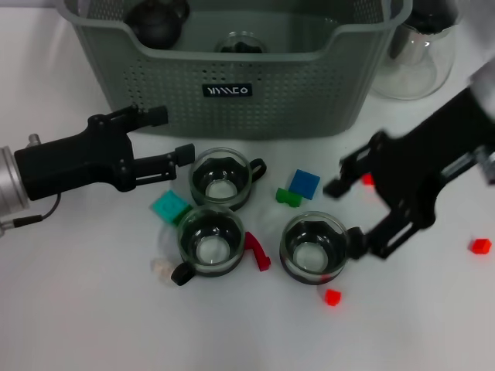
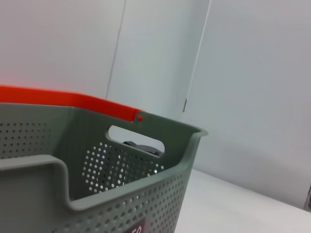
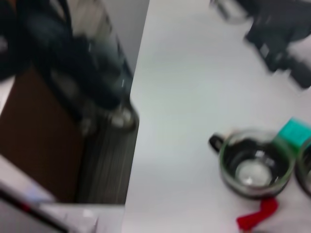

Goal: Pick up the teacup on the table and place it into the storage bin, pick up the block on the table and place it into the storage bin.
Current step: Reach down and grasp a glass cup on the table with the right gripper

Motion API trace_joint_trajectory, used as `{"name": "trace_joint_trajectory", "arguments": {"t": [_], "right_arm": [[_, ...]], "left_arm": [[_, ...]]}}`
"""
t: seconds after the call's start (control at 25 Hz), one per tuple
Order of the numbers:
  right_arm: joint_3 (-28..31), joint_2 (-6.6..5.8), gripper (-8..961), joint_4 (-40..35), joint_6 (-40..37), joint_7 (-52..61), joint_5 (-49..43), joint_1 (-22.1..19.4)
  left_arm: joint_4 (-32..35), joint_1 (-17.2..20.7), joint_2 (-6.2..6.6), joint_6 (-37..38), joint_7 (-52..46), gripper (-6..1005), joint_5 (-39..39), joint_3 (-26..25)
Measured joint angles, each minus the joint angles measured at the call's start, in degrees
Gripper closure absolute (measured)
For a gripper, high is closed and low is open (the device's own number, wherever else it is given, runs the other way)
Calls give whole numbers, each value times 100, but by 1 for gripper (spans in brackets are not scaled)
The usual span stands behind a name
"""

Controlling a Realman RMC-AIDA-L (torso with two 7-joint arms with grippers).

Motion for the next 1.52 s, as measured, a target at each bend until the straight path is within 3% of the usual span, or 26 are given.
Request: {"name": "trace_joint_trajectory", "arguments": {"t": [0.12, 0.28, 0.76, 1.32, 1.52], "right_arm": [[-466, 117, 87, 66, 131, 159, -368, 146], [-1373, 110, 87, 183, 665, 537, -465, 239], [-3114, 148, 88, 255, 1580, 1105, -503, 237], [-4162, 173, 87, 550, 2641, 1474, -443, 235], [-4307, 182, 179, 552, 2769, 1685, -366, 278]], "left_arm": [[-20, 5, -3, 4, 59, 139, 9, 21], [-15, 50, -19, 8, 66, 139, 13, 24], [-18, 133, -42, 10, 67, 140, 6, -10], [-25, 139, -44, -7, 75, 139, 15, -12], [-25, 148, -42, -26, 75, 140, 15, -11]]}}
